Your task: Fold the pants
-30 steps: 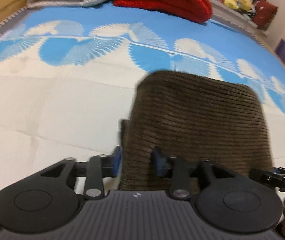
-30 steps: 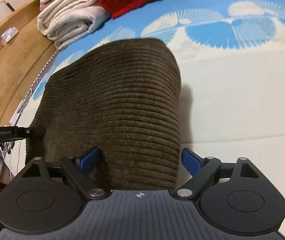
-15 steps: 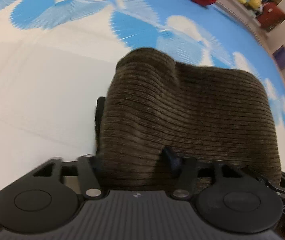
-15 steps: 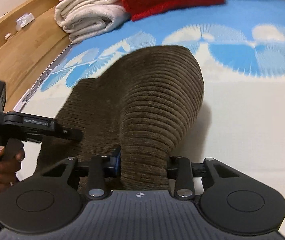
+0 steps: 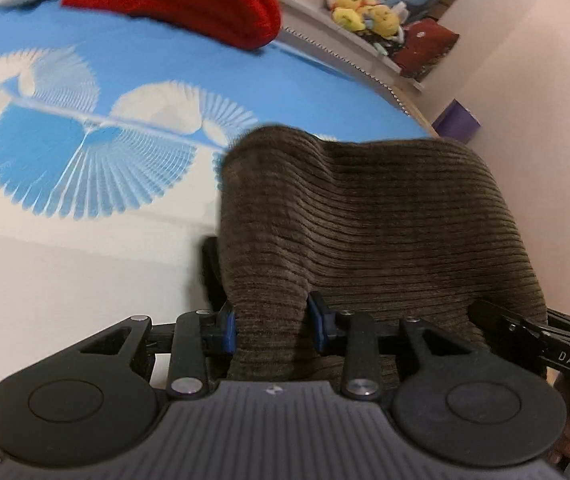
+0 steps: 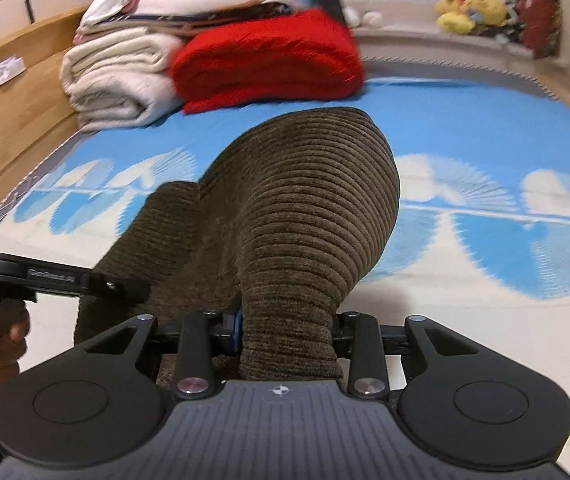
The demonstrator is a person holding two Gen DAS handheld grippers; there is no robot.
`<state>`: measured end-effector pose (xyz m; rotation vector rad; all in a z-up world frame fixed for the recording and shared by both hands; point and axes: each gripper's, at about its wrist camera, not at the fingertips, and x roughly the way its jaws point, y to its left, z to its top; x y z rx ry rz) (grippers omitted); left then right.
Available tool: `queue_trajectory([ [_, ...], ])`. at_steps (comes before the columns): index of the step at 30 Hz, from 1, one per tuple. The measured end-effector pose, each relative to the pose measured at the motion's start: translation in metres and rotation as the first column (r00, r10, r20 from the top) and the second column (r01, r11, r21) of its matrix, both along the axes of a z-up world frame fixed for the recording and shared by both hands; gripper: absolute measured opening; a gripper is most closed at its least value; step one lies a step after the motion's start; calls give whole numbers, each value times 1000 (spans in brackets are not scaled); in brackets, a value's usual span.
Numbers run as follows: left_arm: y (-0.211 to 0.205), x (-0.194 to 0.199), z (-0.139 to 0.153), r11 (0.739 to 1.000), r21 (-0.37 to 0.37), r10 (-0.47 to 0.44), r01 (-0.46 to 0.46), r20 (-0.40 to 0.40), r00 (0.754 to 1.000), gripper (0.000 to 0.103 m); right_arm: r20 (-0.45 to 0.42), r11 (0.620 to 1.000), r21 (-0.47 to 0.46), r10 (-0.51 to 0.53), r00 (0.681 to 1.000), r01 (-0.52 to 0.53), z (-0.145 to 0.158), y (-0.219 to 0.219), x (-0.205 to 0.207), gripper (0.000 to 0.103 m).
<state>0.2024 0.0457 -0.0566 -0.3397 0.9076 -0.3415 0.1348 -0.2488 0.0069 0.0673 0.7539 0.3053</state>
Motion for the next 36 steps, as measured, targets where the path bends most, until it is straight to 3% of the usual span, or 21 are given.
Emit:
queue_trajectory([
  [1,-6,1,-3,995,95,31,-31,1,1000,41,12,1000,-2,-15,1000,15,-4,-13,-1,43],
  [3,-14,4,-11,952,296,85,-73,-28,996,40,18,995,-47,-83,996,84,-22,-32,-2,57],
  [4,-10,4,-14,945,314,110,-88,-52,993,38,-26,984,-111,-142,990,138,-34,-40,2,57],
  [6,0,-2,-4,971,215,111,-100,-35,993,38,-35,953,-209,-230,973,218,-44,-48,4,54],
  [8,1,-12,12,989,137,43,-46,26,999,38,9,947,-234,-226,974,222,-39,-52,1,54],
  [10,-8,-15,21,994,98,-51,45,58,997,38,43,955,-212,-205,978,209,-34,-56,-6,54],
  [13,-30,-20,14,979,42,-201,199,34,979,38,-18,979,-157,-135,991,131,-41,-60,-14,54],
  [15,-53,-23,-3,952,88,-290,293,-38,956,38,-101,984,-175,-60,993,42,-56,-55,-14,55],
  [17,-81,-29,-26,896,248,-345,368,-132,929,33,-223,964,-260,-1,975,-59,-83,-46,-14,55],
  [18,-90,-32,-30,870,308,-360,385,-137,923,33,-234,948,-305,16,972,-89,-92,-43,-17,56],
  [19,-94,-33,-28,861,329,-366,389,-132,921,33,-228,947,-307,22,973,-93,-91,-42,-17,56],
  [22,-91,-29,-14,896,272,-329,350,-122,936,33,-237,958,-276,9,971,-76,-87,-49,-15,56],
  [24,-79,-30,-4,908,278,-309,314,-63,949,35,-228,960,-271,7,974,-70,-85,-52,-14,56],
  [27,-77,-34,3,923,273,-281,270,-2,960,35,-154,971,-238,-25,988,-13,-70,-50,-14,56],
  [29,-78,-30,-8,912,333,-246,239,-20,969,35,-105,977,-212,-47,993,24,-62,-55,-14,56],
  [31,-80,-31,-23,887,395,-231,240,-71,970,48,-78,976,-208,-76,994,58,-59,-59,-15,56],
  [33,-82,-31,-23,887,405,-216,220,-56,975,50,-105,970,-229,-104,989,78,-67,-62,-9,64],
  [36,-79,-37,-15,900,399,-183,178,-24,983,51,-228,940,-333,-159,961,76,-97,-61,1,70],
])
